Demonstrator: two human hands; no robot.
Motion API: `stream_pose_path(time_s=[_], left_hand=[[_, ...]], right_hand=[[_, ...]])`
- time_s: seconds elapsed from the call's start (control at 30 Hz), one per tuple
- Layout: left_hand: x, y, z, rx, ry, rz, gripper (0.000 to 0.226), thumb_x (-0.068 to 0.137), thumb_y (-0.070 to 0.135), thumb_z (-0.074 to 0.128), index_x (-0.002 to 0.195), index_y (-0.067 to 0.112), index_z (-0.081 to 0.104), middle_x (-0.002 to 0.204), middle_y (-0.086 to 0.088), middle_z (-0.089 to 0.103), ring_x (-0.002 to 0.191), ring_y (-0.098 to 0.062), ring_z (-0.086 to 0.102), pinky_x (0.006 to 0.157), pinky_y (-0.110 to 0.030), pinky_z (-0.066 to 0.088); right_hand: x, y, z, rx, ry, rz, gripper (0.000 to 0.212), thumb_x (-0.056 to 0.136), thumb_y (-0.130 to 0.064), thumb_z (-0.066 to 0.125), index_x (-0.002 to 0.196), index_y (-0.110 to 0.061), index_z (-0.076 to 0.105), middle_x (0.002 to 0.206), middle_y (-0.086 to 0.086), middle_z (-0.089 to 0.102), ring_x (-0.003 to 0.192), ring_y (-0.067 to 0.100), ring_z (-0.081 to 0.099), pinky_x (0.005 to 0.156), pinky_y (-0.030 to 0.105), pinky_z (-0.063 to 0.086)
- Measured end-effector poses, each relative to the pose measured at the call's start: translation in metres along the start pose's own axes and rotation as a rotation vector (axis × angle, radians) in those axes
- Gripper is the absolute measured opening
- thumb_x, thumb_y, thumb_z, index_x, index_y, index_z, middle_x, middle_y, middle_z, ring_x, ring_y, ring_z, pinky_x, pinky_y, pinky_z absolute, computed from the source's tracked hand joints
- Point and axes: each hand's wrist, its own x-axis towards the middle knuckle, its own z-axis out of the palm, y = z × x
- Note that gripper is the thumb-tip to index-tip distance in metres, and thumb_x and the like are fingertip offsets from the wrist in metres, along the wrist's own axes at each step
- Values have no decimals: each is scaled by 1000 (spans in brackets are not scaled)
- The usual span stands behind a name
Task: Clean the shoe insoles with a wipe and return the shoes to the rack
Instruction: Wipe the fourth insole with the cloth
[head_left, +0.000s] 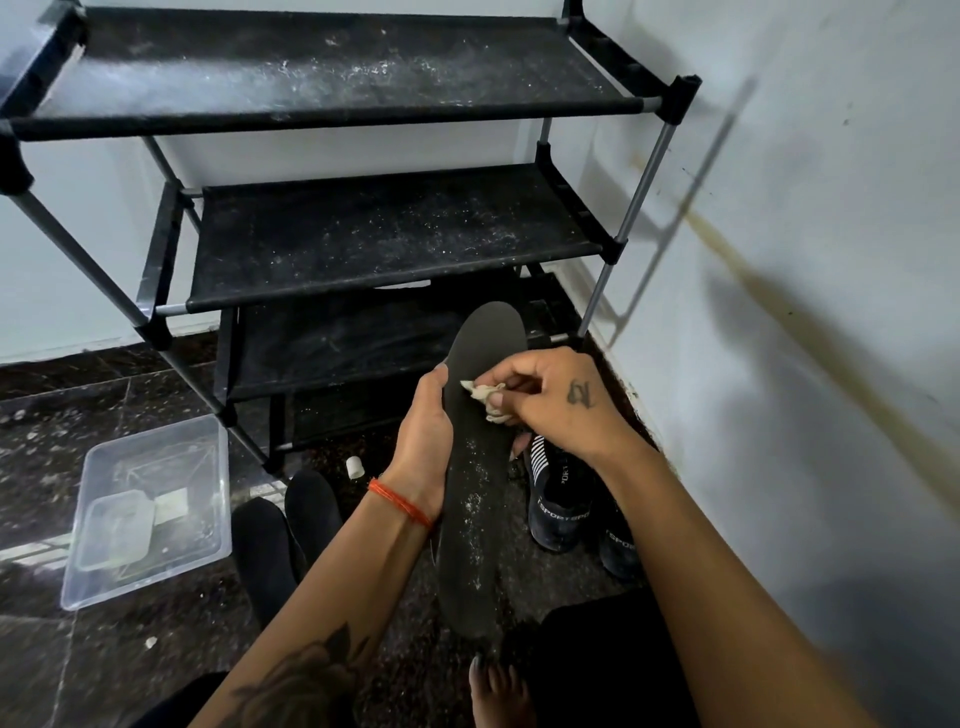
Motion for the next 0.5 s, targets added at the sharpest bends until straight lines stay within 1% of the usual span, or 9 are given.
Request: stream_pose_path(time_s=[0.07, 0.17, 0.2, 0.27, 0.33, 0.37, 0.4, 0.47, 0.5], left_hand=[[0, 1, -1, 12, -21, 7, 48, 96, 44, 37, 113, 10, 67, 108, -14, 69, 97, -28, 65, 92, -43, 49], [-2, 3, 1, 7, 12, 15, 48, 97, 40, 35, 120, 8, 64, 110, -12, 69, 102, -28, 65, 93, -42, 50], [-3, 4, 2, 2, 21, 19, 48, 97, 40, 36, 121, 7, 63, 107, -11, 70, 97, -28, 66, 89, -42, 51], [-6, 5, 3, -32, -16, 1, 44, 96, 39, 41, 113, 5, 64, 94, -7, 72, 81, -24, 68, 79, -44, 56], [-9, 6, 3, -39, -29, 6, 36, 97, 34, 43, 98, 5, 65, 71, -3, 71, 58, -17, 68, 54, -32, 58], [-9, 6, 2, -29, -19, 21, 35, 98, 33, 42, 96, 7, 65, 66, -1, 71, 54, -15, 67, 48, -27, 55], [-7, 6, 2, -15, -5, 27, 37, 98, 35, 41, 102, 8, 67, 70, -1, 72, 58, -14, 68, 52, -27, 55], [-7, 7, 2, 12, 16, 28, 41, 97, 40, 42, 113, 11, 67, 81, -1, 73, 71, -16, 69, 69, -31, 55], [-6, 6, 1, 26, 24, 33, 40, 97, 40, 41, 112, 12, 67, 79, 0, 73, 69, -15, 69, 69, -30, 55]], right_hand=[[-4, -5, -1, 21, -94, -14, 19, 82, 1, 65, 90, -14, 73, 74, 3, 68, 60, 6, 65, 46, 22, 53], [-8, -8, -15, 56, -270, -5, 24, 79, 5, 65, 81, -17, 73, 77, 5, 71, 65, 9, 67, 58, 22, 55], [-9, -9, -21, 101, -254, 14, 26, 78, 8, 64, 79, -17, 73, 75, 4, 71, 63, 8, 66, 59, 20, 55], [-8, -7, -32, 226, -75, 36, 29, 76, 12, 63, 77, -16, 72, 71, 2, 69, 60, 5, 65, 59, 17, 54], [-4, -2, -35, 252, 117, 16, 27, 77, 8, 64, 78, -18, 71, 71, 1, 68, 61, 3, 65, 60, 16, 54], [-4, -1, -33, 210, 157, 9, 25, 78, 6, 66, 78, -18, 71, 71, 0, 68, 61, 2, 64, 59, 15, 53], [-3, 1, -30, 145, 157, 7, 22, 78, 4, 67, 78, -18, 71, 71, 0, 69, 60, 1, 65, 58, 14, 52], [-2, 2, -23, 14, 83, 15, 16, 78, 1, 68, 78, -15, 73, 71, 3, 70, 59, 3, 66, 59, 14, 52], [-2, 3, -20, -39, 37, 15, 15, 77, 1, 68, 79, -14, 73, 72, 4, 71, 59, 5, 66, 60, 15, 53]])
